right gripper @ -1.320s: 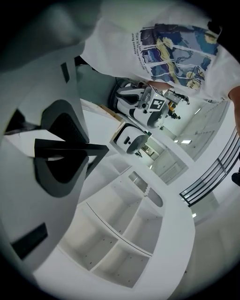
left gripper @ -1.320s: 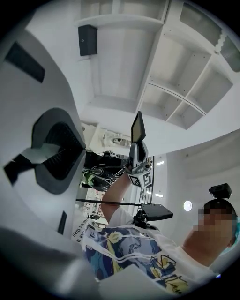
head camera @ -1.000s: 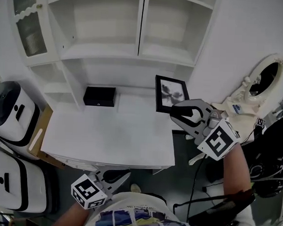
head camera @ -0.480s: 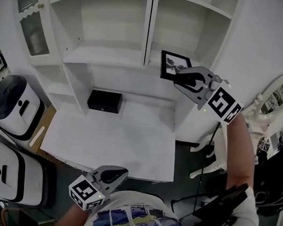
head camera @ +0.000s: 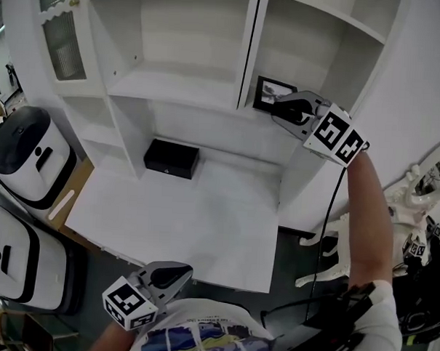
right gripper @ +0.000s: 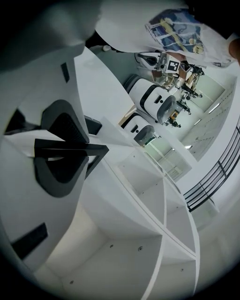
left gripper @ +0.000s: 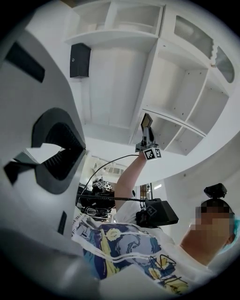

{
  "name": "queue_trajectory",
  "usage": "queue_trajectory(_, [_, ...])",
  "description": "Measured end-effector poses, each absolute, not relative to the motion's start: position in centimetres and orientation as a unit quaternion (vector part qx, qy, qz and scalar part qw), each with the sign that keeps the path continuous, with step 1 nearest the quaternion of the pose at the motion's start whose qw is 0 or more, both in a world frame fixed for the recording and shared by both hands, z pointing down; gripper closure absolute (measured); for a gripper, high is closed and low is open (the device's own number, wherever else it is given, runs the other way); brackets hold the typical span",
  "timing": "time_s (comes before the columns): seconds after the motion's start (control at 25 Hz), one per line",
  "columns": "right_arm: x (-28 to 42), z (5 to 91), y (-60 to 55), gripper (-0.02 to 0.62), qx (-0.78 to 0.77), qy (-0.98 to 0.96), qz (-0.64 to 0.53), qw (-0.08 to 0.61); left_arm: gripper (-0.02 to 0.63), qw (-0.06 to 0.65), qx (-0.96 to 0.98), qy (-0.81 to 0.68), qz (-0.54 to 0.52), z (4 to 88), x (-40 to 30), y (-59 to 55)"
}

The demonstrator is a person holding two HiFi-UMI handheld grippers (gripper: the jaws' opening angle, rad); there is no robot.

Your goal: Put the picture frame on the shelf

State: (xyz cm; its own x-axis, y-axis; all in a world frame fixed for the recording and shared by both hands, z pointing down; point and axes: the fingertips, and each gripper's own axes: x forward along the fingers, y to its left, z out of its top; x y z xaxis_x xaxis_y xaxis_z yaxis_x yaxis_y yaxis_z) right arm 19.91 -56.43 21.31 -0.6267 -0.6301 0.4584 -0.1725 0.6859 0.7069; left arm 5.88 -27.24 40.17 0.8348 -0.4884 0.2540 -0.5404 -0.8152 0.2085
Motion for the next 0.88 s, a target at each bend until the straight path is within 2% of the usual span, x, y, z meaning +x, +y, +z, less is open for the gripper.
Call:
queue_trajectory(0.64, [20.6, 24.2, -62.1, 0.489, 0.208, -0.847, -0.283, 0.399, 0.594, 0.15, 0.931, -0.318, 0.098, 41.3, 4.2, -27.4])
queue_trajectory(0.88, [20.7, 24.0, -63.0, 0.485, 0.207, -0.866, -0.24, 0.388, 0.594, 0.158, 0.929, -0.321, 0.098, 41.5, 3.9, -27.7])
